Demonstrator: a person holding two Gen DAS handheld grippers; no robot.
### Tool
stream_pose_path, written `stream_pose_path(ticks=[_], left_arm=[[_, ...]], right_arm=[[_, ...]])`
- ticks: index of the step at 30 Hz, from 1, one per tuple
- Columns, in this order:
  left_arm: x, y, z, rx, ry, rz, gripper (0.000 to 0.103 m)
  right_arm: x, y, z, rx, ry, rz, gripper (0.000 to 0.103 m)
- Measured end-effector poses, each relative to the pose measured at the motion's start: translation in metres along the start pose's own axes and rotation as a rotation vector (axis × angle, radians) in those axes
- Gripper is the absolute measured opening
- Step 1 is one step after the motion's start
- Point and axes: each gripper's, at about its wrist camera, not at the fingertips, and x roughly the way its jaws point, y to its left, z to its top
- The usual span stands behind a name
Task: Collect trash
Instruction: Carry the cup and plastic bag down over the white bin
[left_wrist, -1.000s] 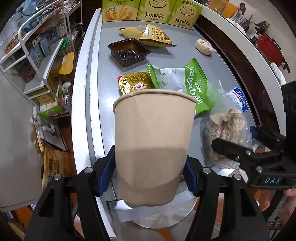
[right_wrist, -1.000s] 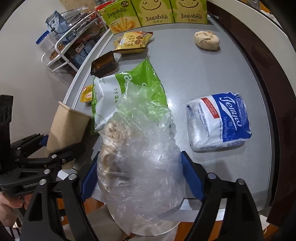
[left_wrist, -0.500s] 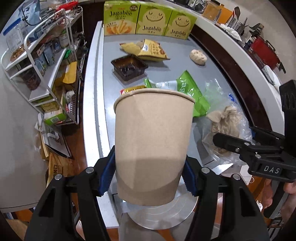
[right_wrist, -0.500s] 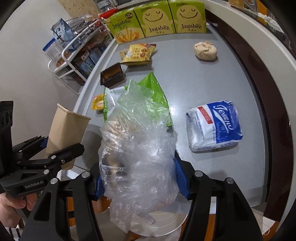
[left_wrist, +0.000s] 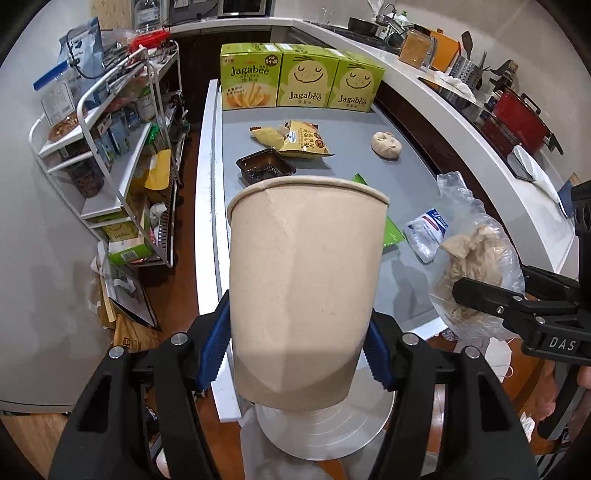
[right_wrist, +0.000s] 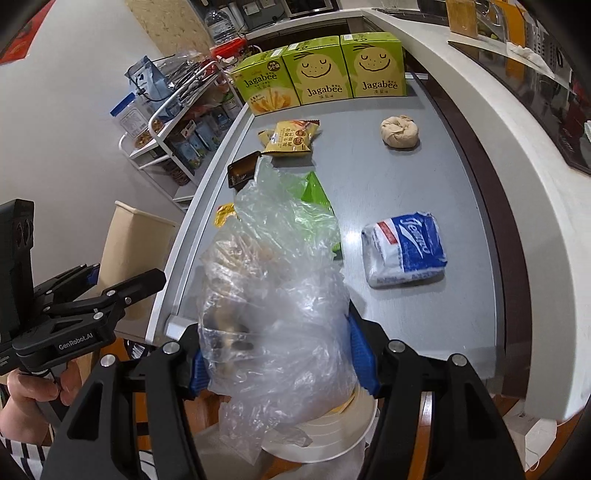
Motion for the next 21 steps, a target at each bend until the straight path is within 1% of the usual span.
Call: stream_pose_path(ticks=[6, 14, 18, 21], left_arm=[[-0.012, -0.007, -0.015, 0.019, 0.002, 0.004, 0.063], [-0.021, -0.017, -0.041, 0.054, 0.033, -0.012, 0.063], [-0.023, -0.022, -0.056, 0.083, 0.057, -0.021, 0.063], [-0.02, -0.025, -0.069, 0.106, 0.093, -0.029, 0.063]], right_arm=[[-0.014, 0.002, -0.017, -0.017, 0.011, 0.002, 0.059], [-0.029, 0.006, -0.044, -0.048, 0.042, 0.019, 0.059], [-0.029, 0.009, -0.058, -0.064, 0.076, 0.03, 0.059], [-0.023, 0.01, -0.075, -0.073, 0.124, 0.041, 0.059]])
